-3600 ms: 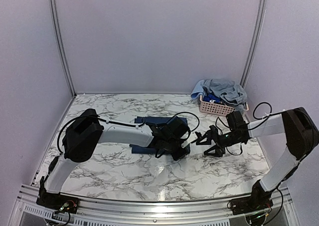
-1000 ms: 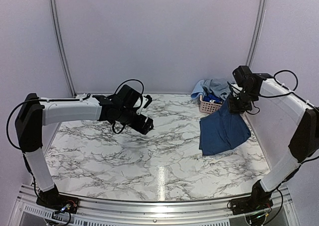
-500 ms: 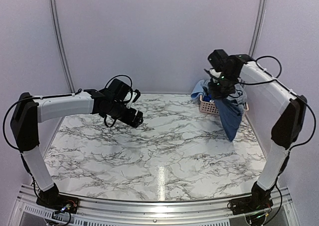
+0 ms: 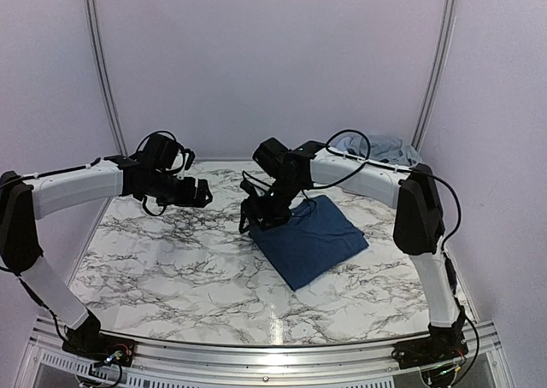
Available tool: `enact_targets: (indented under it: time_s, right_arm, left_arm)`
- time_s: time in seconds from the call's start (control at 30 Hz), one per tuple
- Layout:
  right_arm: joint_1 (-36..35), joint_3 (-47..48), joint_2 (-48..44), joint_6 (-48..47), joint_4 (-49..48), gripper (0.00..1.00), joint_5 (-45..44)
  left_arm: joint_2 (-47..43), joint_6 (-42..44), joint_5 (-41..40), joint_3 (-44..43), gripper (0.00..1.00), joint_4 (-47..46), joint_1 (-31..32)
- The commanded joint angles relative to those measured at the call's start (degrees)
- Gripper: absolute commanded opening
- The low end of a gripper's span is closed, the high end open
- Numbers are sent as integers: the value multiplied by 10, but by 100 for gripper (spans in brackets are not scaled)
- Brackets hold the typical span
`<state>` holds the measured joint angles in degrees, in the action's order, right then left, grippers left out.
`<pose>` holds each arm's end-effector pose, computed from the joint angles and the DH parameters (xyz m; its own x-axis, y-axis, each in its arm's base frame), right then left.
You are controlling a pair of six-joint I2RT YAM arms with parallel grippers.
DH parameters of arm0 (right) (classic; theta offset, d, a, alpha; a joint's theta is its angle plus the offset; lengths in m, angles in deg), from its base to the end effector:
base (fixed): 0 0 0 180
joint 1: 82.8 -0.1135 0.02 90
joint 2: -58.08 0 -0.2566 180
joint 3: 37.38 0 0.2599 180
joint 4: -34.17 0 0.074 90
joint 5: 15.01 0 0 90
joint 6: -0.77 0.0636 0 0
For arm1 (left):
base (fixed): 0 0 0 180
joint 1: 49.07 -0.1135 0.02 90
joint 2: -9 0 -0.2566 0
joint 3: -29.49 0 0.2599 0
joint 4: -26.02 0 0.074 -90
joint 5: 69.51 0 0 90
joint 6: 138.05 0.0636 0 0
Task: Fold and stack the mixed laundry pile
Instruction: Turn over the square-folded T-shirt at the center of the board, then place the square-folded T-shirt at the corner of the board.
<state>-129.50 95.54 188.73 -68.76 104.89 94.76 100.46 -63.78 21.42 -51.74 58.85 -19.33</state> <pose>0.3245 0.3757 0.1940 -0.8669 -0.4401 -0.2341 -0.4984 0.7567 0.4232 0.3319 -0.1908 0.2299 -0.7079 0.0922 -0.7003 0.3266 0.9218 -0.2087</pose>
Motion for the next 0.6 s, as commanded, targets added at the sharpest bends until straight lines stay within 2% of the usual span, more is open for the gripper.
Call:
enact_targets:
  time_s: [0.0, 0.1, 0.27, 0.4, 0.57]
  right_arm:
    - [65, -22, -98, 10, -122, 69, 134]
    - [143, -132, -152, -8, -164, 67, 133]
    - [227, -233, -162, -72, -176, 62, 87]
    - [245, -251, -131, -101, -172, 59, 65]
    - [244, -312, -121, -114, -174, 57, 30]
  left_arm:
    - [-32, -47, 82, 20, 99, -47, -12]
    - [-22, -58, 159, 24, 99, -73, -5]
    - [17, -49, 174, -3, 99, -103, 68]
    - [82, -48, 195, -43, 99, -104, 115]
    - [116, -73, 168, -59, 99, -108, 122]
